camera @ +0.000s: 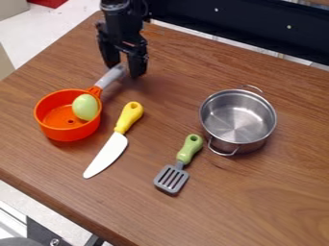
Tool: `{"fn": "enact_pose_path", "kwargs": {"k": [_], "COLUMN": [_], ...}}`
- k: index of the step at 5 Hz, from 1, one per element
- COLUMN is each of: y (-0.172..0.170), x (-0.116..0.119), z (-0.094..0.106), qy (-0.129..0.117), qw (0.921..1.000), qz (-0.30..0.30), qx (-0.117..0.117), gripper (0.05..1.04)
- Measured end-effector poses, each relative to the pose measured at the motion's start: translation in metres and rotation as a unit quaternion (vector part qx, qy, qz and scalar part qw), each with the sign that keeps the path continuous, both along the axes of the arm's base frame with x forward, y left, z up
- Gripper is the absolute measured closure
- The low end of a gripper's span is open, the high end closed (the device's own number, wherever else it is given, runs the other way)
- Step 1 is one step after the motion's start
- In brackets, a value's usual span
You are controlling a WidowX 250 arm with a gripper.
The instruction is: Moved the plastic pan to the middle of the table
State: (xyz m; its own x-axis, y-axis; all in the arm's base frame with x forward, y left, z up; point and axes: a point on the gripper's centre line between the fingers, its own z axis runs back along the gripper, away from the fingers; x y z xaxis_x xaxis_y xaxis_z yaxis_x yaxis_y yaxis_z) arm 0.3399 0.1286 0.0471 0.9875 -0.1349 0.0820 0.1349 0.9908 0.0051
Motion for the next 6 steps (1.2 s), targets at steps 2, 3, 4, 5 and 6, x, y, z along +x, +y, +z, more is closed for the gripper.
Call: {"fn": "enact_pose_path", "kwargs": {"k": [2, 3, 4, 5, 6], "y": [0.008, 0.01, 0.01, 0.008, 0.005], "x": [-0.006, -0.007, -0.007, -0.017, -0.023], "z": [-0.002, -0.002, -0.002, -0.014, -0.023], "qy": [-0.005, -0.003, -0.002, 0.009, 0.014], "qw": [1.0, 0.9999, 0.9999, 0.9998, 0.9997], "qz": [-0.001, -0.001, -0.001, 0.006, 0.008], "qx": [0.006, 0.011, 0.011, 0.014, 0.017], "gripper": [0.084, 0.084, 0.084, 0.084, 0.129]}}
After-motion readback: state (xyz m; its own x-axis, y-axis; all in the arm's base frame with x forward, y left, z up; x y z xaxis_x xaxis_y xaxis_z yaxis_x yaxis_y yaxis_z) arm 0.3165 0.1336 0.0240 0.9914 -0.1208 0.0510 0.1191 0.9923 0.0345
